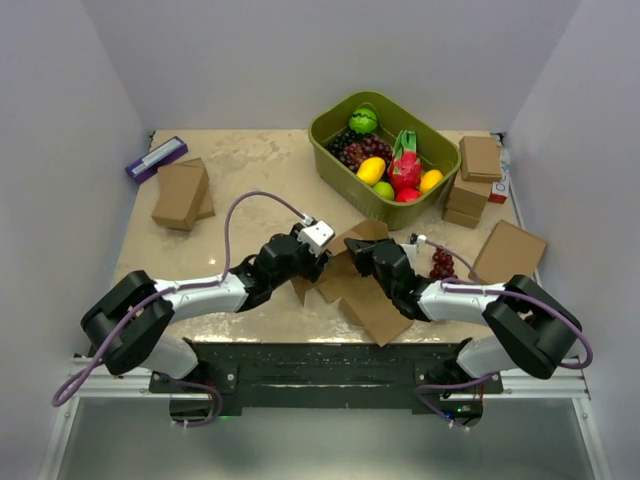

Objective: Fold the paper box

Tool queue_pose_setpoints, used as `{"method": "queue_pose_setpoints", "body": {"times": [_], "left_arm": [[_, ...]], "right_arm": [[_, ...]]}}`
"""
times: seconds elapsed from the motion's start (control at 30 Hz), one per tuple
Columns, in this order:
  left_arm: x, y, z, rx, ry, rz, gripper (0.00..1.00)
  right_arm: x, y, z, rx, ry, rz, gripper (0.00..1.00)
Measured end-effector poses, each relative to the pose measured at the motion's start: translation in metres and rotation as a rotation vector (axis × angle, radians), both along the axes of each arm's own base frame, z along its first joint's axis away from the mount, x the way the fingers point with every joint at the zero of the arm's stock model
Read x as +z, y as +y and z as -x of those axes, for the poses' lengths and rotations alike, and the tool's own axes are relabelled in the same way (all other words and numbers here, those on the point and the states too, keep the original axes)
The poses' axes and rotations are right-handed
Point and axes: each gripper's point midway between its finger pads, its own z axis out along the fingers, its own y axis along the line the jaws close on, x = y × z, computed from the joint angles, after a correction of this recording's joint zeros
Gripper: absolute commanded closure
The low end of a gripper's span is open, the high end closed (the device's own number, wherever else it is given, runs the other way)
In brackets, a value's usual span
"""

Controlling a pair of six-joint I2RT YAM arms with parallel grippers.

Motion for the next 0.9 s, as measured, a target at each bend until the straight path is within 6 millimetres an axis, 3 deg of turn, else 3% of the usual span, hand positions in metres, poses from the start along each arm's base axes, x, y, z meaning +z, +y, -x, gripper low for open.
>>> {"method": "queue_pose_setpoints", "body": {"times": [0.17,0.3,0.47,0.53,0.7,0.77,0.83,0.9], "left_arm": [[0.003,-0.007,-0.003,0.018,-0.051,0.030,0.36],[0.001,-0.008,-0.002,0.028,-0.068,0.036,0.25],[0.008,-0.003,0.004,0.037,-0.074,0.050,0.19],[0.024,0.002,0.010,0.040,-0.082,0.089,0.19],[0.086,0.002,0.032,0.015,-0.129,0.272,0.28],[0.097,-0.003,0.044,-0.013,-0.113,0.330,0.32],[0.090,-0.009,0.055,-0.040,-0.071,0.349,0.36],[0.065,-0.012,0.068,-0.058,-0.001,0.330,0.40]], "right_arm": [[0.001,-0.002,-0.002,-0.012,-0.002,-0.015,1.00],[0.001,-0.002,-0.001,-0.013,0.000,-0.020,1.00],[0.001,-0.003,-0.001,-0.016,0.002,-0.026,1.00],[0.001,-0.003,-0.002,-0.019,0.001,-0.026,1.00],[0.001,-0.003,-0.002,-0.023,0.000,-0.029,1.00],[0.001,-0.003,-0.002,-0.023,0.000,-0.029,1.00],[0.001,-0.003,-0.002,-0.023,0.001,-0.029,1.00],[0.001,-0.003,-0.002,-0.023,0.001,-0.029,1.00]]}}
